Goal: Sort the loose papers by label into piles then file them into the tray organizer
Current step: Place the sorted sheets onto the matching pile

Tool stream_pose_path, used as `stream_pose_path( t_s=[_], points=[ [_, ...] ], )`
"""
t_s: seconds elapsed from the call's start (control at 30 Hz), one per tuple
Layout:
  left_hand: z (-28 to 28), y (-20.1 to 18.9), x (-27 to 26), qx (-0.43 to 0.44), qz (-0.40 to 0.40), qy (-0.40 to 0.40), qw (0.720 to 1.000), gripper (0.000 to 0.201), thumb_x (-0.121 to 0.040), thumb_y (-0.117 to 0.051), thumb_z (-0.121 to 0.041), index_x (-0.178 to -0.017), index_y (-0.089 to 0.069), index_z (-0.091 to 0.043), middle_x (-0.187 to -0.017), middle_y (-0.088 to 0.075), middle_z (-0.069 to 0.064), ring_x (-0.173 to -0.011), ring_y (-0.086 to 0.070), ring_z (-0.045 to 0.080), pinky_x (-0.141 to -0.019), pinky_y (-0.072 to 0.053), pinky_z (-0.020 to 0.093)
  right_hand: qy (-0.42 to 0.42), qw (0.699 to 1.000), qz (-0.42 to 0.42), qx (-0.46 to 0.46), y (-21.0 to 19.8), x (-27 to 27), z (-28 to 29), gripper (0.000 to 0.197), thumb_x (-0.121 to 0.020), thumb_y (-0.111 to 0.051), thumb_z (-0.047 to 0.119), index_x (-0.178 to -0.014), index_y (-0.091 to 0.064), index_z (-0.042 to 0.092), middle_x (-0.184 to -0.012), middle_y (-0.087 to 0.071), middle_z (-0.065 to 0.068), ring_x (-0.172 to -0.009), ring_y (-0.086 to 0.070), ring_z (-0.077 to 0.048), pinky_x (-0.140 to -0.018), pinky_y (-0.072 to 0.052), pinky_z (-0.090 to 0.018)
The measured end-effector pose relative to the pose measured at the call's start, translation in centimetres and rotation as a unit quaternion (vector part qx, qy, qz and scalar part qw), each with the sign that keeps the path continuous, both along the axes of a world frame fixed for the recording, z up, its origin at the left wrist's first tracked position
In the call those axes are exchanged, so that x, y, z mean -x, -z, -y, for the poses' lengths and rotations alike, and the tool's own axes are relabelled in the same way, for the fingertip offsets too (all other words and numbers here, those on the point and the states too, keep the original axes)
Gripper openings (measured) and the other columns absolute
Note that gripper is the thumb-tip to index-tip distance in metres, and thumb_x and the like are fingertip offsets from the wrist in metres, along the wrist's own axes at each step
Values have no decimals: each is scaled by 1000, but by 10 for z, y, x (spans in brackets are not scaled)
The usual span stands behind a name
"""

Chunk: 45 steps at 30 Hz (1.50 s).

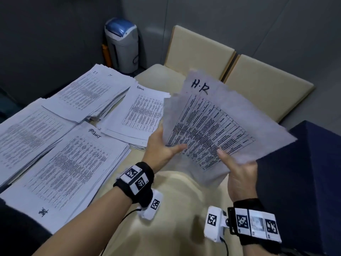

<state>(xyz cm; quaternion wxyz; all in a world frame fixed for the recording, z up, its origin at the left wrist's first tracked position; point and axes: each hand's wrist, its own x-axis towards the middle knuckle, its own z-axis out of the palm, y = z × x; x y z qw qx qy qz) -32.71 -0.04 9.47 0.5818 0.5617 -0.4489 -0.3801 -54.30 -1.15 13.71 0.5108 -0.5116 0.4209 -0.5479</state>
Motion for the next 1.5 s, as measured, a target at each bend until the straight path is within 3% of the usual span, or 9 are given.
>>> stream_pose_path(
  t_s=[0.17,0.3,0.43,0.57,0.67,0.8,1.1,1.33,1.5],
  points=[
    [-8,21,-10,-74,17,-17,997,72,-65,-90,-39,-121,-49,-20,-111,-67,-9,-104,-66,8,-92,-56,42,-12,997,-57,-57,43,-14,-1,36,-82,-75,-4,-115,-68,9,-108,-78,4,-102,-73,-13,-86,-59,-24],
    [-26,38,-33,-112,19,-5,994,50,-80,-77,-46,-118,-59,-20,-108,-71,-6,-98,-69,9,-90,-56,42,34,992,-87,-89,64,-36,-3,13,-88,-75,9,-96,-72,19,-90,-78,16,-91,-74,-10,-83,-58,-28],
    [-54,49,-79,-134,18,-31,990,43,-84,-66,-61,-98,-63,-21,-90,-69,9,-81,-67,30,-75,-57,51,22,996,-39,-82,58,-75,-6,15,-90,-71,6,-99,-72,17,-94,-79,13,-89,-75,-6,-74,-59,-19],
    [-90,56,-136,-179,-23,-67,981,22,-92,-65,-41,-81,-64,-22,-75,-56,3,-68,-54,18,-70,-53,41,-35,990,-36,-130,62,-128,-15,37,-84,-77,23,-117,-69,9,-111,-77,0,-102,-73,-17,-88,-60,-31],
    [-121,61,-200,-196,-15,-100,975,29,-92,-65,-39,-90,-65,-10,-80,-58,5,-71,-58,21,-69,-57,41,-59,977,-53,-199,80,-175,-32,55,-73,-78,58,-107,-68,17,-105,-75,-1,-92,-71,-13,-78,-59,-30],
    [-165,69,-317,-222,28,-168,960,16,-94,-66,-34,-92,-69,-18,-77,-64,1,-66,-59,18,-59,-49,28,-55,941,-116,-312,122,-228,-70,20,-99,-62,29,-105,-61,10,-106,-70,-10,-94,-67,-20,-82,-54,-34],
    [-250,76,-566,-428,217,-138,866,11,-87,-73,-23,-88,-74,-12,-72,-68,4,-58,-58,17,-55,-42,25,-2,848,-335,-411,198,-296,-132,36,-87,-76,41,-102,-69,9,-92,-71,-8,-92,-67,-30,-93,-55,-45],
    [-213,103,-603,-447,282,-127,839,31,-81,-80,-35,-97,-64,-13,-93,-71,7,-78,-62,24,-68,-43,29,47,833,-315,-451,190,-324,-128,49,-81,-80,47,-59,-43,22,-57,-40,1,-54,-37,-18,-56,-33,-30],
    [-175,109,-580,-467,392,-171,774,70,-70,-84,-39,-122,-50,-7,-124,-55,18,-112,-55,35,-93,-45,45,43,822,-342,-452,178,-339,-125,61,-81,-82,42,-53,-34,17,-47,-33,-1,-50,-34,-20,-56,-32,-31]
  ],
)
